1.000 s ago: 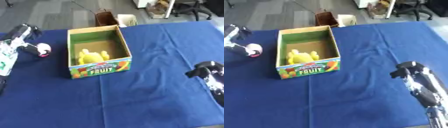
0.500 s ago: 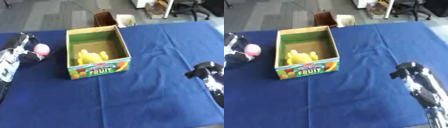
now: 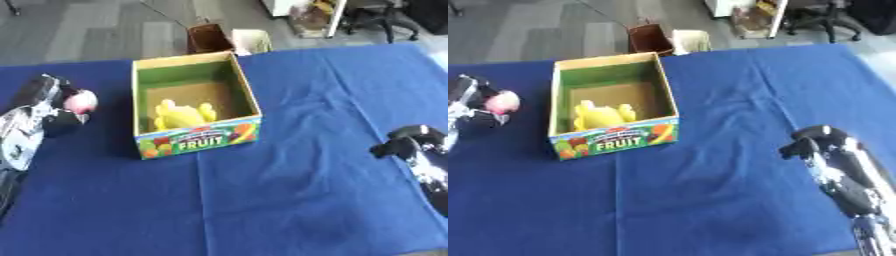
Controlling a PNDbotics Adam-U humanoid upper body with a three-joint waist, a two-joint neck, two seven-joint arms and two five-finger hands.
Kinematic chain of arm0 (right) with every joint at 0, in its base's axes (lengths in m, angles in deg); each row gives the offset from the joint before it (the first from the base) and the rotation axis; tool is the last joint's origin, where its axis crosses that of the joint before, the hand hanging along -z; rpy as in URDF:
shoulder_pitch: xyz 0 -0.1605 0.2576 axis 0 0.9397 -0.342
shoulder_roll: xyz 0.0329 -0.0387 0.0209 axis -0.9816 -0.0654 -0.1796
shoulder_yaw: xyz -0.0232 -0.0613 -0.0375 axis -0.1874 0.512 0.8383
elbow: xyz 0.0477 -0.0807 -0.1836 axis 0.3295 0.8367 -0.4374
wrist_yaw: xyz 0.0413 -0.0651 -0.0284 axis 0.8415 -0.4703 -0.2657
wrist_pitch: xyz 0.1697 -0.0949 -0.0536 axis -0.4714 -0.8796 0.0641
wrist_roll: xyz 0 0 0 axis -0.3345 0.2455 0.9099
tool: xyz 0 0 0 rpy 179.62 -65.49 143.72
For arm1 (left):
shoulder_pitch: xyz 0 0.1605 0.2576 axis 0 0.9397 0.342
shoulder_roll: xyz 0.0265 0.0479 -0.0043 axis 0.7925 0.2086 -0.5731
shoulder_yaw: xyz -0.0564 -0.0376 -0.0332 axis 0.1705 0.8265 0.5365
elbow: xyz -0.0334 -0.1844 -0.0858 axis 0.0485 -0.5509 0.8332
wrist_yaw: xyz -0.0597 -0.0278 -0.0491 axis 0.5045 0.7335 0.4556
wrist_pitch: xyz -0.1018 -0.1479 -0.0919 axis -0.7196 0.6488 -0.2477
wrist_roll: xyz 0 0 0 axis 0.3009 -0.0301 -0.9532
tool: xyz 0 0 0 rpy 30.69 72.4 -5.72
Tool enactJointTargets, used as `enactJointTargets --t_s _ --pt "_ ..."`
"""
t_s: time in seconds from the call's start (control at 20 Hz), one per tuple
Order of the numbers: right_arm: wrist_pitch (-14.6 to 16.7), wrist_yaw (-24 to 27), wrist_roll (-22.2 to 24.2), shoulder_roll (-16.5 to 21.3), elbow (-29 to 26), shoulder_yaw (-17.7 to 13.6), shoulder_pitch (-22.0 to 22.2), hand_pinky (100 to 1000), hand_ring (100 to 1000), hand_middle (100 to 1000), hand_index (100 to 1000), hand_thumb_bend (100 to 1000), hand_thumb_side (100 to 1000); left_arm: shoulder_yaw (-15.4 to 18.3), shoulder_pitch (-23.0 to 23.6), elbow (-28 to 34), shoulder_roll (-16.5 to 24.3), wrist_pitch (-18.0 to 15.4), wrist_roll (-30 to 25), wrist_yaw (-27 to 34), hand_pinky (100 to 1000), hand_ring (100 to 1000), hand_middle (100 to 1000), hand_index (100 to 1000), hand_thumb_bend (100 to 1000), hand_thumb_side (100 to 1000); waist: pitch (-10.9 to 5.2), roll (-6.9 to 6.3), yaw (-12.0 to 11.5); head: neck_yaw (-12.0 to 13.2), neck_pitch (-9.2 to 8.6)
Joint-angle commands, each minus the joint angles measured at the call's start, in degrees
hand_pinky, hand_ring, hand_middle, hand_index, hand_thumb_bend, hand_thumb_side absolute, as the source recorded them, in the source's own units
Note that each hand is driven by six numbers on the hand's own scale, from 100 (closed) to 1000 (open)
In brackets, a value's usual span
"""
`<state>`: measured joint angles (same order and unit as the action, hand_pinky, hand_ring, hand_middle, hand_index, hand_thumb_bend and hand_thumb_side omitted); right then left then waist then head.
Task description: Pick up objects on the table and place them in the box.
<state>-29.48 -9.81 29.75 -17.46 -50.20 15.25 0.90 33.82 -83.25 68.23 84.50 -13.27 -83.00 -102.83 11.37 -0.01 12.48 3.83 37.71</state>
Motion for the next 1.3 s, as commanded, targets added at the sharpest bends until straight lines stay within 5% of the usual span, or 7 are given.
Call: enactJointTargets --t_s 0.05,0.35,0.8,1.15,1.3 --pt "0.2 -0.1 -0.1 0.4 -0.6 -0.6 -0.5 650 520 435 642 100 340 0.9 -1.3 2.4 1.4 0.5 3.9 2.3 438 293 300 471 284 119 -0.76 0.05 0.0 -0.2 -0.62" --pt "0.1 -0.2 -0.1 0.4 -0.6 -0.7 -0.4 650 520 435 642 100 340 -0.5 -1.8 10.4 1.7 -0.7 5.5 8.8 435 282 285 460 249 100 -0.94 -0.08 -0.1 -0.4 -0.54" --pt "0.1 -0.2 0.4 0.3 -0.5 -0.2 -0.3 650 520 435 643 100 341 -9.0 -6.6 22.3 -1.7 -6.4 -4.5 13.9 460 300 303 476 290 100 -1.21 0.05 0.2 0.4 -0.16" --pt "0.0 0.0 0.6 0.2 -0.5 -0.1 -0.4 651 520 434 643 100 342 -13.8 -7.9 20.7 -5.1 -10.2 -12.3 11.2 491 338 346 512 326 132 -1.06 0.08 0.7 0.6 -0.18" --pt "0.1 0.0 0.6 0.2 -0.5 -0.1 -0.4 651 520 434 643 100 342 -14.4 -7.5 18.9 -5.7 -11.5 -15.7 10.5 526 404 431 591 425 142 -0.92 0.08 0.7 0.4 -0.17"
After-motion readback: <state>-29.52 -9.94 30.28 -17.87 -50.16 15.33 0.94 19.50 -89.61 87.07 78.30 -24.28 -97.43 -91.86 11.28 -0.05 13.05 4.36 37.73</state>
